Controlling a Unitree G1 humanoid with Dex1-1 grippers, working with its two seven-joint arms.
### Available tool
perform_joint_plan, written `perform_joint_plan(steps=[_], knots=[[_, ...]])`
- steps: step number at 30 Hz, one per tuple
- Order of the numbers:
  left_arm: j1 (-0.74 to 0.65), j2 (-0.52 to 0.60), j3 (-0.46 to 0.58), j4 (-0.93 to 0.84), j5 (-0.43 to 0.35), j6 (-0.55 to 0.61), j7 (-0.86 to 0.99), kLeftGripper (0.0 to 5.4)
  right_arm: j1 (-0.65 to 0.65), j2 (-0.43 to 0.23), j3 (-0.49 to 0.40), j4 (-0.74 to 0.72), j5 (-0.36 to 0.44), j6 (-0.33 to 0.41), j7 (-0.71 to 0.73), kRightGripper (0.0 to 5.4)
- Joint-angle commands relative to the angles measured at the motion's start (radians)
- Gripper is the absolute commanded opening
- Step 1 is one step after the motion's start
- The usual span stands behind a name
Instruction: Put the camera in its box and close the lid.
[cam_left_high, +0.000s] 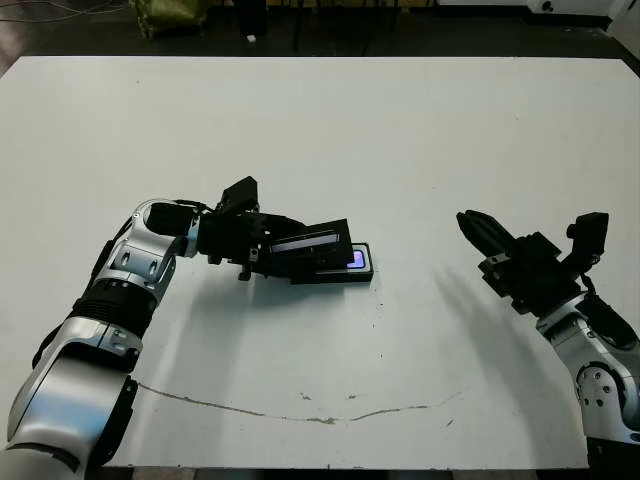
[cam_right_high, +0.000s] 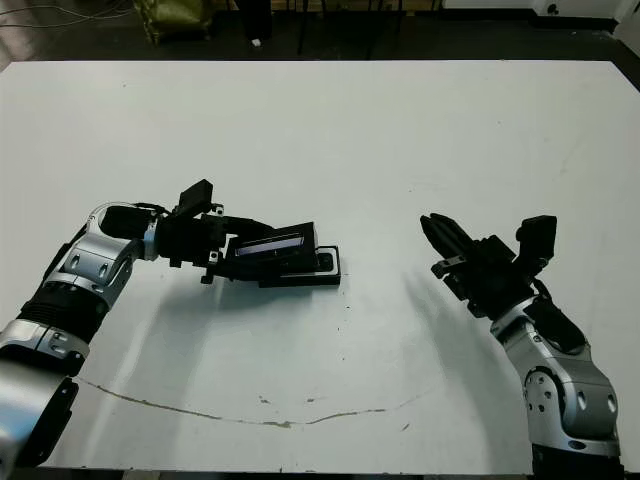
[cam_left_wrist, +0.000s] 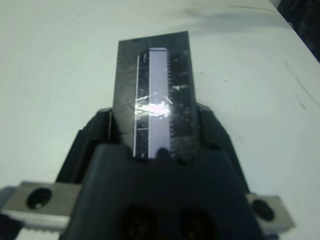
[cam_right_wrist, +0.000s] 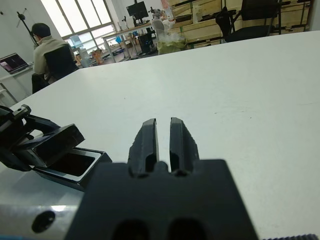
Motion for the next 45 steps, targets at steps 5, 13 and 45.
perform_joint_plan(steps=[5,13,45], knots=[[0.034,-0.001,0.000,0.016,0.023,-0.021,0.035,2.37,0.021,-0.008,0.002,-0.008,-0.013,0.016,-0.020,0.00],[0.057,-0.026,0.013,0.027,0.017,-0.038,0.090,2.37,0.024,-0.007,0.001,-0.007,-0.013,0.012,-0.017,0.00],[0.064,-0.084,-0.025,0.084,0.059,-0.092,0.101,2.34,0.024,-0.008,-0.002,-0.004,-0.012,0.012,-0.013,0.00]])
